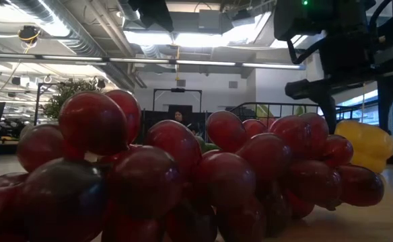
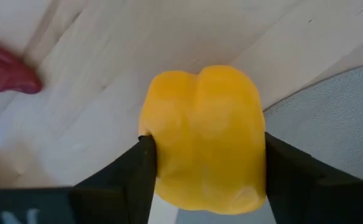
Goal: Build produce basket
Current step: Put the yellow bell pepper into the wire basket
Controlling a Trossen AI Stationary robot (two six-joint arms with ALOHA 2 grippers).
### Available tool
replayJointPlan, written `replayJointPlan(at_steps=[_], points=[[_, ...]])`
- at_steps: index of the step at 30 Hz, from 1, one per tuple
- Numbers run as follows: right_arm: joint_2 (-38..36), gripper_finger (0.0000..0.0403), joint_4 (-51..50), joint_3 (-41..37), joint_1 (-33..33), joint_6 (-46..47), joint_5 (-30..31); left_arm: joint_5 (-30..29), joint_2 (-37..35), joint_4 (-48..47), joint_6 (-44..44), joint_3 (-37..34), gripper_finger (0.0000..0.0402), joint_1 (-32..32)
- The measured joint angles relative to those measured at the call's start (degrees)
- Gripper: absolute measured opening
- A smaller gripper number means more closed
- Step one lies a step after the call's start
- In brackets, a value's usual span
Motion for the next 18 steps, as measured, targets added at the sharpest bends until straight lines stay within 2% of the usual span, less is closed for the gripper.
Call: replayJointPlan(at_steps=[18], points=[[0.35,0.0219,-1.22,2.21,0.05,5.03,0.68,0.00,0.00,0.02,0.00,-0.02,0.0109,-0.01]])
